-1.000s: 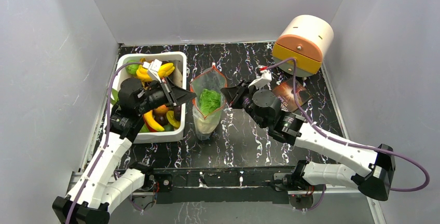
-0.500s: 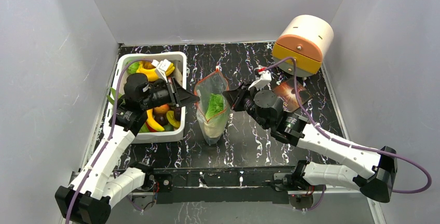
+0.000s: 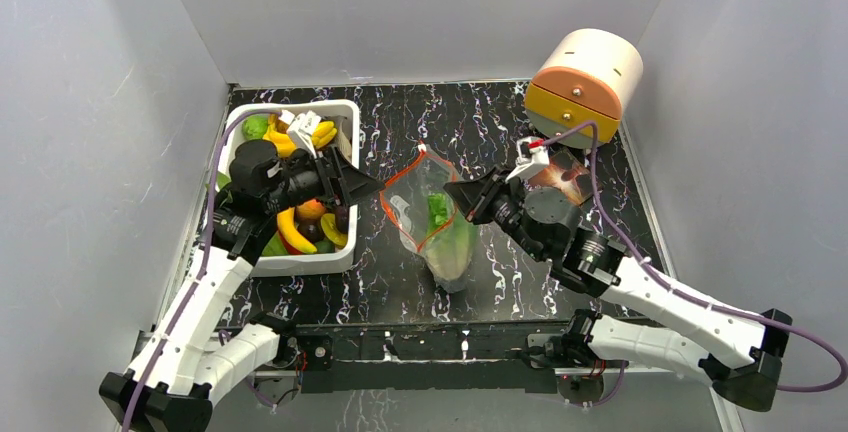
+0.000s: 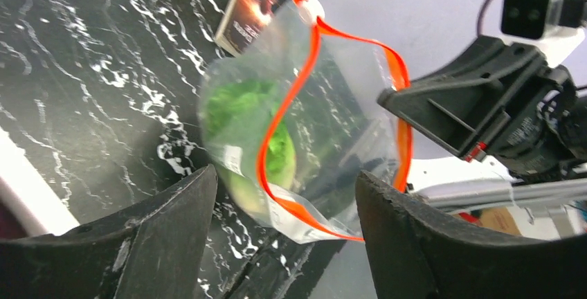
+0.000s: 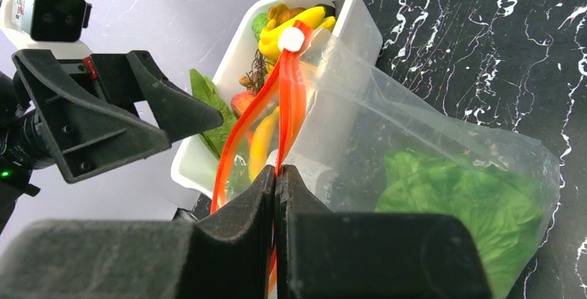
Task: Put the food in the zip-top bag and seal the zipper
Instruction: Pick up the fake vegetable from the bin.
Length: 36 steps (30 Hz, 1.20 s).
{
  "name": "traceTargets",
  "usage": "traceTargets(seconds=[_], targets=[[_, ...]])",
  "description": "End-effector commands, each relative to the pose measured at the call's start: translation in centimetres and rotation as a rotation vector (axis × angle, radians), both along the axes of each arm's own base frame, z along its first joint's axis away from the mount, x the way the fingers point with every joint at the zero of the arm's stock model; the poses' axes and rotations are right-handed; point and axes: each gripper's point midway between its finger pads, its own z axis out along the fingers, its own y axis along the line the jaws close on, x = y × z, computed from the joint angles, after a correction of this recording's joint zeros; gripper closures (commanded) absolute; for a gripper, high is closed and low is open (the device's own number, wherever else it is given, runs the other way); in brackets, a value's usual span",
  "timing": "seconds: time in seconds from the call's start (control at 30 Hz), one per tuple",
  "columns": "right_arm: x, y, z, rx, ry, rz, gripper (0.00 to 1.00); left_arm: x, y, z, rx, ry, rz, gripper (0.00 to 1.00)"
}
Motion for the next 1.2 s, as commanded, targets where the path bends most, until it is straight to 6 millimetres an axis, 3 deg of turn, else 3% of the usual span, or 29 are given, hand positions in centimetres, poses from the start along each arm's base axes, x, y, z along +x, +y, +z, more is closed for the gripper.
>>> traceTargets(seconds=[0.0,0.2,0.37,0.63,0.93,1.17], targets=[[-0.7,-1.5,2.9,0.078,-0.032,-0.013,1.0,1.4,2.2,0.5,0.144,-0.082,0.119,0.26],[-1.8,-3.1,3.0,0.105,-0.059,-0.011,1.0,5.7,8.1,-2.5,0.42,-0.005,0.458,0.22],[-2.4,-4.1,2.8,0.097,-0.068,-0.014,1.0,8.1,11.3,-3.9,0.554,0.035,0.634,0.17],[-2.7,-4.6,3.0,0.08,-0.079,-0.01,1.0,11.1,13.0,-6.9,0.652,0.104,0.752,0.07],[-2.7,-4.0,2.2,0.072,-0.072,0.006,1.0,13.7,16.0,-11.6,0.71,0.223,0.892,0.1],[-2.8,-3.5,1.9,0.059,-0.072,0.029,1.0,14.9,16.3,-13.6,0.643,0.273,0.915,0.11]])
